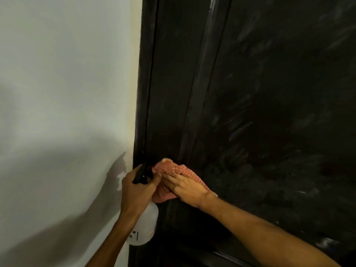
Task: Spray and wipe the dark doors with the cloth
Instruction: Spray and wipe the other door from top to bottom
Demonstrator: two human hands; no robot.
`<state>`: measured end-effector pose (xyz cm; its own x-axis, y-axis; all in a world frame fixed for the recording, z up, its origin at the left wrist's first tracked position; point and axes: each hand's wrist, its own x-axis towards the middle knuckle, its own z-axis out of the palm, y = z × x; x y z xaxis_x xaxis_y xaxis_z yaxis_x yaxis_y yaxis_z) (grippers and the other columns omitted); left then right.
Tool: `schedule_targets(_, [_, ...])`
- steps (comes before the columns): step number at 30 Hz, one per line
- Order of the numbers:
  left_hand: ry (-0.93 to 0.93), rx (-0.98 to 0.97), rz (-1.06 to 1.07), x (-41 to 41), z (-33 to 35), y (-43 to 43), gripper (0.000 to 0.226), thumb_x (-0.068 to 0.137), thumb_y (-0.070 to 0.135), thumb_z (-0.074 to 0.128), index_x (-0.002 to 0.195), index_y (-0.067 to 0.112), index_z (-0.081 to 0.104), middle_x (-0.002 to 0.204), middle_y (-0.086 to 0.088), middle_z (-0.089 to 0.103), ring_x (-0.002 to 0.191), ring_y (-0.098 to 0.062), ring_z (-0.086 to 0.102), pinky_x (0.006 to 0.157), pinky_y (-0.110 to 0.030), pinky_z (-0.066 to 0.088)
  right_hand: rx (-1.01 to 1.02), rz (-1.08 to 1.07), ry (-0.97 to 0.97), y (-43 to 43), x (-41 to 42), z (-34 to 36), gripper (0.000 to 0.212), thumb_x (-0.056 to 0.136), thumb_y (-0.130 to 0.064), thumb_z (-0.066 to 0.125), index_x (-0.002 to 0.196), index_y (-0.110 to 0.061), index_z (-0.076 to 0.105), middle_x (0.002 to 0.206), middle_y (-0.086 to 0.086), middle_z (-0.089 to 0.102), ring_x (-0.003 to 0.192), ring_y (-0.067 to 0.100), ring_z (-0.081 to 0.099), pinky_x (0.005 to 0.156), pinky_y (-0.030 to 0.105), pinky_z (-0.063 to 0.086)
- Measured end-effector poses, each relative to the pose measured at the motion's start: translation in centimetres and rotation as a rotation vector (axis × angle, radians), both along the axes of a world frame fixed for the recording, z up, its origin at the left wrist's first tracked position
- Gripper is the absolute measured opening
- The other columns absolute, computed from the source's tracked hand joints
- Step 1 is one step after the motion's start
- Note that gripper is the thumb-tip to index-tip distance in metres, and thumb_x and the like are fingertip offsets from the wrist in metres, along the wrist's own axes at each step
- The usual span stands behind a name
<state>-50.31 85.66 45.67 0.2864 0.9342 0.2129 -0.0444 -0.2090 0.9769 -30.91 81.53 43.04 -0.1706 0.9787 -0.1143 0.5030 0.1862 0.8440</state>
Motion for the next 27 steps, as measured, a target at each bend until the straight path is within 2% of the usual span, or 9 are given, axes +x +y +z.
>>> schedule_targets(4, [-0.020,0.051,-0.062,1.7,1.7,-1.1,0.019,0.087,0.016,0.081,0.084,0.030,0.069,0.074,0.008,0.071,0.069,-0.010,0.067,0.072,-0.039,0.057,0.620,0.149,0.296,-2.0,3.1,9.3,0.059,0.079,-0.017,0.059,0.138,-0.006,0.059,0.135,0.017,0.064,0.131,0.029,0.050,0.127,0.033,0.001])
schedule_targets(6, [-0.014,0.040,-0.065,3.1,1.6,-2.0,0.015,0.086,0.017,0.081,0.081,0.025,0.070,0.070,0.008,0.070,0.065,-0.011,0.065,0.073,-0.040,0.058,0.877,0.011,0.406,-3.7,4.9,13.9,0.057,0.088,-0.024,0.050,0.144,-0.013,0.055,0.136,0.019,0.062,0.127,0.036,0.052,0.118,0.045,0.020])
schedule_targets(10, [-0.005,0.032,-0.085,5.3,1.3,-4.5,0.020,0.085,0.017,0.083,0.079,0.029,0.068,0.070,0.009,0.070,0.067,-0.011,0.067,0.073,-0.042,0.060,0.541,-0.032,0.335,-7.4,5.1,7.1,0.075,0.074,-0.037,0.072,0.144,-0.017,0.056,0.157,0.015,0.042,0.150,0.039,0.024,0.121,0.064,0.012])
schedule_targets(13, [-0.009,0.080,-0.151,6.3,1.6,-6.4,0.022,0.085,0.014,0.082,0.081,0.031,0.068,0.072,0.012,0.071,0.064,0.000,0.067,0.067,-0.032,0.057,0.115,-0.160,0.324,-11.0,6.1,1.8,0.086,0.061,-0.033,0.083,0.142,-0.016,0.059,0.153,0.010,0.047,0.138,0.029,0.048,0.116,0.043,0.029])
schedule_targets(16, [-0.026,0.095,-0.160,6.7,2.2,-7.1,0.020,0.086,0.010,0.081,0.081,0.026,0.069,0.075,0.007,0.071,0.066,0.001,0.067,0.069,-0.027,0.053,0.456,0.008,0.412,-11.6,8.1,7.0,0.058,0.081,-0.020,0.060,0.139,-0.011,0.061,0.137,0.017,0.061,0.124,0.036,0.058,0.112,0.042,0.029])
schedule_targets(19, [-0.030,0.047,-0.169,7.8,1.9,-7.9,0.018,0.085,0.011,0.081,0.079,0.022,0.069,0.066,0.006,0.068,0.060,-0.008,0.064,0.072,-0.038,0.058,0.911,-0.157,0.459,-12.3,8.4,12.6,0.053,0.093,-0.031,0.048,0.144,-0.019,0.055,0.152,0.018,0.048,0.128,0.042,0.050,0.106,0.056,0.026])
schedule_targets(23, [0.000,0.031,-0.204,9.0,1.0,-9.7,0.016,0.085,0.013,0.082,0.080,0.023,0.070,0.062,0.009,0.068,0.055,-0.008,0.062,0.066,-0.039,0.055,0.412,-0.100,0.352,-15.2,7.7,3.0,0.080,0.068,-0.037,0.079,0.144,-0.026,0.056,0.162,0.010,0.035,0.156,0.037,0.007,0.120,0.066,0.007])
schedule_targets(25, [0.022,0.080,-0.233,9.8,1.4,-10.7,0.013,0.087,0.014,0.080,0.082,0.022,0.072,0.064,0.008,0.069,0.055,-0.005,0.063,0.062,-0.033,0.053,0.278,-0.149,0.378,-17.4,8.6,1.2,0.093,0.060,-0.034,0.085,0.146,-0.023,0.054,0.158,0.008,0.043,0.149,0.034,0.024,0.118,0.055,0.032])
schedule_targets(27, [0.037,0.089,-0.256,10.5,1.9,-11.4,0.011,0.087,0.015,0.080,0.083,0.021,0.072,0.067,0.006,0.070,0.058,-0.005,0.064,0.062,-0.030,0.053,0.462,0.003,0.409,-18.2,10.5,3.8,0.073,0.070,-0.030,0.075,0.141,-0.020,0.060,0.141,0.009,0.057,0.129,0.034,0.050,0.110,0.053,0.039])
